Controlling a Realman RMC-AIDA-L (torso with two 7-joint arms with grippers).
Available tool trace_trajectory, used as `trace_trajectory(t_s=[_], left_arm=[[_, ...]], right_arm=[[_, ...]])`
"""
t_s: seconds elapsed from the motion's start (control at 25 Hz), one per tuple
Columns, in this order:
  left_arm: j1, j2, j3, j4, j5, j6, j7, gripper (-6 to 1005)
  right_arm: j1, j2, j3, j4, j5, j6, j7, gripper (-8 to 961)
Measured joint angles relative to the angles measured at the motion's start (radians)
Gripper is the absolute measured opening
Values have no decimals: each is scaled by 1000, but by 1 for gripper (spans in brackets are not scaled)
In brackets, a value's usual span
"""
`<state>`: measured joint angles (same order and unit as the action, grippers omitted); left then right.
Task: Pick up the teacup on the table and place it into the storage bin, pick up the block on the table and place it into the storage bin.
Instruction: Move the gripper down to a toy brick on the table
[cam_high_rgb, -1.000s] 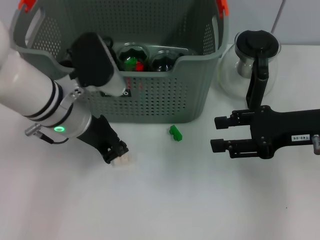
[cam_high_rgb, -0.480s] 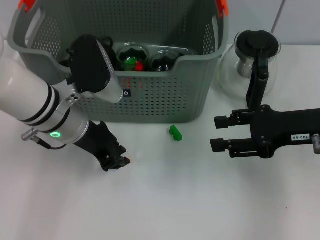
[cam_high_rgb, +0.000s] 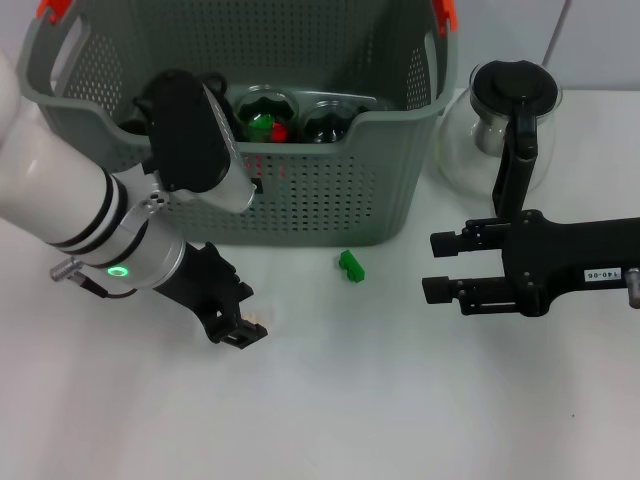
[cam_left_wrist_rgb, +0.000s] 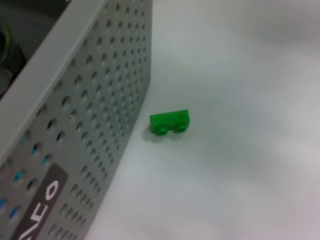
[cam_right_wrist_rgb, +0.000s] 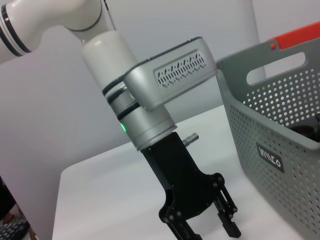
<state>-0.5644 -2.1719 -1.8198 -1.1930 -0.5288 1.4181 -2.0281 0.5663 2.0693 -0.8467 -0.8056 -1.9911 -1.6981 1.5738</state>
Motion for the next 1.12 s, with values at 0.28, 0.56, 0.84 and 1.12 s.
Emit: trace_trajectory(t_s=[0.28,0.56,0.84,1.12], left_arm=[[10,2,64,29,10,-75,2,530],[14,1,78,33,18,-94,-2,528],[13,2,79,52,27,-109,-6,521],[14,-1,73,51,37,-121,-10,484]], right_arm=[[1,0,0,0,-2,3,0,676],[0,0,3,0,-1,3,0,676],[3,0,3,0,-2,4,0,676],[3,0,3,0,-2,5,0,677]])
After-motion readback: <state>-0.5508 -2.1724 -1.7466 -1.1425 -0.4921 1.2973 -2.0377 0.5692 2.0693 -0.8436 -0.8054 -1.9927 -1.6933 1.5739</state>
